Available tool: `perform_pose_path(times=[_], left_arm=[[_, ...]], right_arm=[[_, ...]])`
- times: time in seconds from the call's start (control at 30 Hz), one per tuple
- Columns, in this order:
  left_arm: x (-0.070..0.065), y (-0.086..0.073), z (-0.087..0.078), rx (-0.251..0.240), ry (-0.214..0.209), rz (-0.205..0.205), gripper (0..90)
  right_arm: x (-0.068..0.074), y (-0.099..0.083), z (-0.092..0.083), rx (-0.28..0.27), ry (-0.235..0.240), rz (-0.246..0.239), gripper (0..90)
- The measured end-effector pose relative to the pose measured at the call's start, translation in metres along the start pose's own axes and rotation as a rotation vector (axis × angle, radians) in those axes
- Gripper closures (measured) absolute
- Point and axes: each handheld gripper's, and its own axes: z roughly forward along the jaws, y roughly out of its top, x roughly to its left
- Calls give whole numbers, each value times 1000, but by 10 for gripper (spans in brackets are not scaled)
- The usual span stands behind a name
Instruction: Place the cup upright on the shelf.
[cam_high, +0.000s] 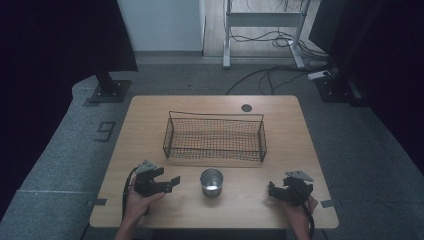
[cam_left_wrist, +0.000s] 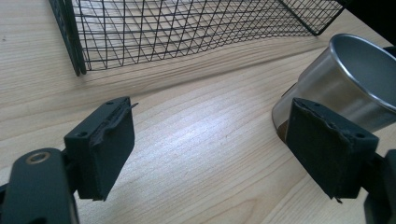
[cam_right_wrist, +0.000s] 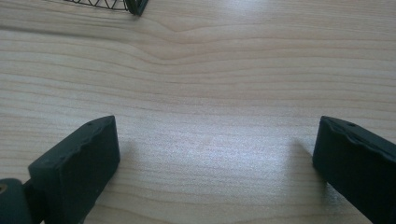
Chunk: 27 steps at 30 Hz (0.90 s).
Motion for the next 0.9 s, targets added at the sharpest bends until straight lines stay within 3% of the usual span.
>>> perform_pose_path(times=[0.27,0.9], left_arm=[[-5,1,-1,-18,-32,18,169],[-26,6,7,-10,-83,64,171]], right_arm=[[0,0,0,0,0,0,6],[0,0,0,0,0,0,7]])
